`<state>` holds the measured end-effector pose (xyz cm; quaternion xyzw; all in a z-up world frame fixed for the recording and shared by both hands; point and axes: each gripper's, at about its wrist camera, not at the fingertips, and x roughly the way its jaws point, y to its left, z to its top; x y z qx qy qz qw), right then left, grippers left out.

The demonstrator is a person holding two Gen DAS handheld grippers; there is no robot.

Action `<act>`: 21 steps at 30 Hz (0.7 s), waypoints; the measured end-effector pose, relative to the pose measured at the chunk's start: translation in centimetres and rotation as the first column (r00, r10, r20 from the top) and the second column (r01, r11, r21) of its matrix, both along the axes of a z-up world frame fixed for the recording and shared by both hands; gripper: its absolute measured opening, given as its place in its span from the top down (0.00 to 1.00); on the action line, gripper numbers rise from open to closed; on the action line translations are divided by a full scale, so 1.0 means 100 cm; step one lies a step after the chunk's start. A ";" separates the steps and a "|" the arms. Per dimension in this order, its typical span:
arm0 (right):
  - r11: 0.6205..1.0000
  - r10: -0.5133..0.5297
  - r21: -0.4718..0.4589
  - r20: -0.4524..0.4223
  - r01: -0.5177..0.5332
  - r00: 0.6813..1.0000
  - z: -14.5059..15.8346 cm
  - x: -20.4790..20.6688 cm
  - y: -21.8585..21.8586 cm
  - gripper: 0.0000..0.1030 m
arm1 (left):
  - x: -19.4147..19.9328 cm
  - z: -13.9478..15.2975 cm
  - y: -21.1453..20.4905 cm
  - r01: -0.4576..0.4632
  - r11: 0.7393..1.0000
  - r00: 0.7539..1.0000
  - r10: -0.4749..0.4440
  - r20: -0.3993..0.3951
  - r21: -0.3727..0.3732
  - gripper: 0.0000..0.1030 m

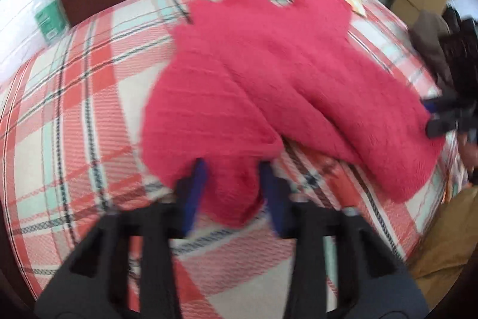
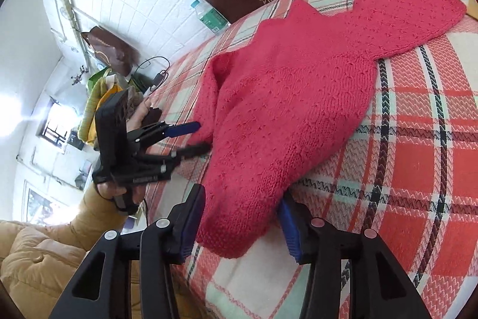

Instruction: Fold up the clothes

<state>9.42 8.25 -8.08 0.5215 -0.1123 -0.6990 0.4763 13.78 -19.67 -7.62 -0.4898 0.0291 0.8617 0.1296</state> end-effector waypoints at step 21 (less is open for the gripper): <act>0.999 -0.029 -0.045 -0.042 0.027 0.999 0.009 -0.009 -0.006 0.83 | 0.029 -0.014 0.041 0.002 0.842 0.978 -0.115 0.176 0.539 0.37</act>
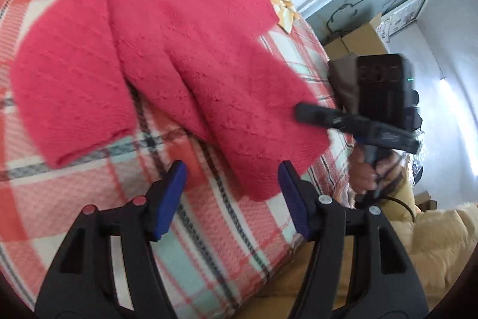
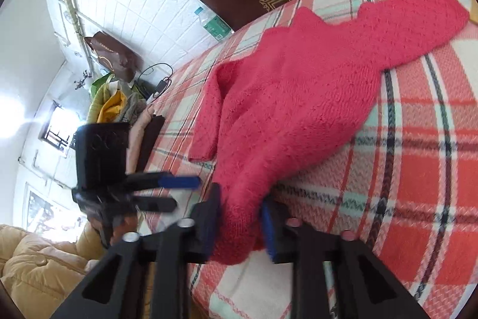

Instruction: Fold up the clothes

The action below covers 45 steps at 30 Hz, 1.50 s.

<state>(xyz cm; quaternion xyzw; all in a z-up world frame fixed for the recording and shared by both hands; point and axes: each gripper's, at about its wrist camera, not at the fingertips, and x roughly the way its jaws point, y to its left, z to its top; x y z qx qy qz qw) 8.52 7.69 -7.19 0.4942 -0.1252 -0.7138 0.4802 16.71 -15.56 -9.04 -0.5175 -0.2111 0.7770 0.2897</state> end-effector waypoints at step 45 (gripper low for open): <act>0.991 -0.098 0.096 0.069 0.091 0.993 -0.029 -0.007 0.034 0.43 | -0.013 -0.003 -0.011 -0.097 0.989 0.995 0.096 0.012 0.108 0.38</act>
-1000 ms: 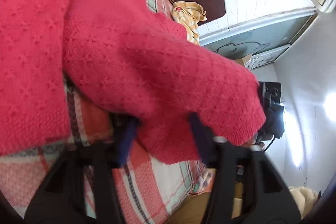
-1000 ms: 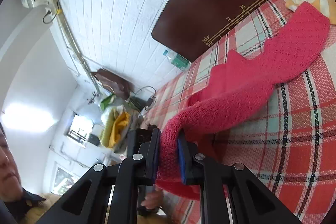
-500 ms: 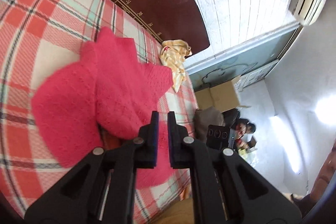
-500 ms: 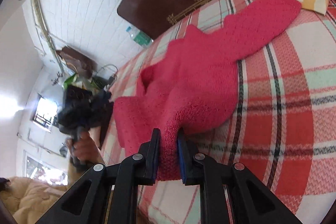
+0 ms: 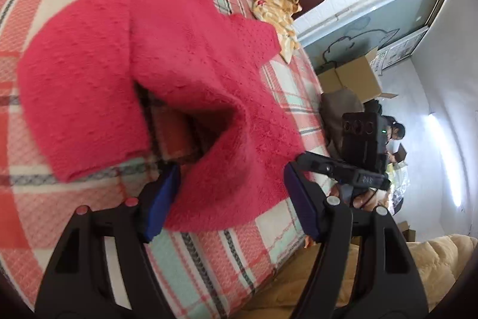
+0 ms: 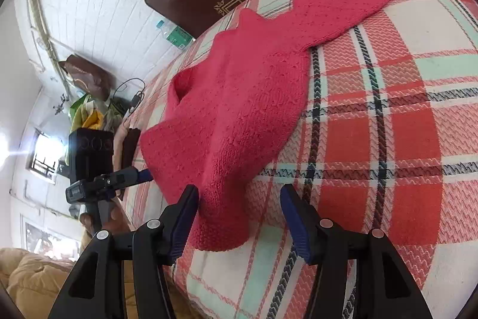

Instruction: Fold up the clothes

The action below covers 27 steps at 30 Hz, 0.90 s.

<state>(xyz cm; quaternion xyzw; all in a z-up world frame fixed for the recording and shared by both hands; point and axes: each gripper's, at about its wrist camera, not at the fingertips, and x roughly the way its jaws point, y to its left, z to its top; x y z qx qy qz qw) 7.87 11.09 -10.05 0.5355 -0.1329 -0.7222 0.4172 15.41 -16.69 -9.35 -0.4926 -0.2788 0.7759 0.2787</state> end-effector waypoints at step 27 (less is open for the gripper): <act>0.997 0.056 0.070 -0.147 -0.046 0.988 0.052 0.016 0.014 0.44 | 0.039 0.031 -0.039 -0.015 0.795 0.959 -0.159 -0.233 -0.606 0.34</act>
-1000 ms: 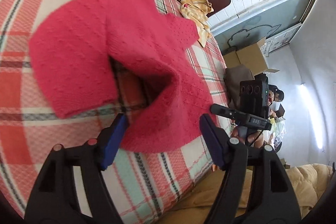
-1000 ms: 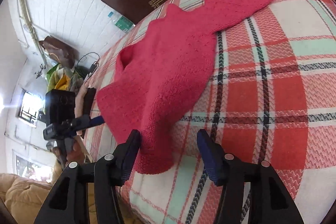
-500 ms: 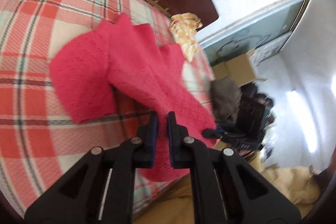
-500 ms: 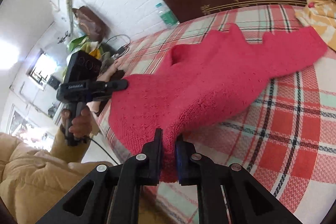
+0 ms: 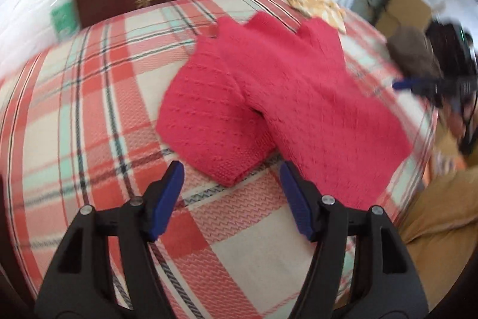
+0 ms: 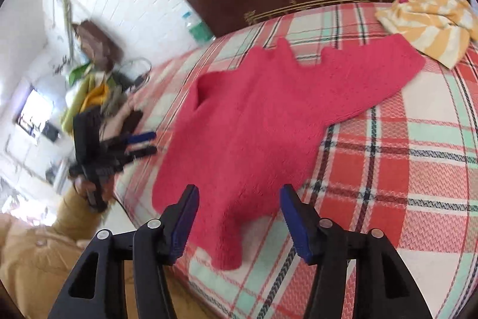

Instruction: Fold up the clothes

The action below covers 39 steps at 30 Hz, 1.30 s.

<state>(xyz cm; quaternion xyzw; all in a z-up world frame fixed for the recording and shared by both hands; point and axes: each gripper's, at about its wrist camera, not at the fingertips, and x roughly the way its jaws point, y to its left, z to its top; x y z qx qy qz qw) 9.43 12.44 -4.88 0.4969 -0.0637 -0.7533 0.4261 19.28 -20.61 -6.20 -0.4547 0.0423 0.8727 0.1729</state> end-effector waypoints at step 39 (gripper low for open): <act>0.805 -0.592 -0.063 -0.027 0.590 0.805 -0.050 -0.150 0.065 0.37 | -0.046 -0.007 -0.030 -0.254 0.893 0.961 0.189 0.201 0.371 0.36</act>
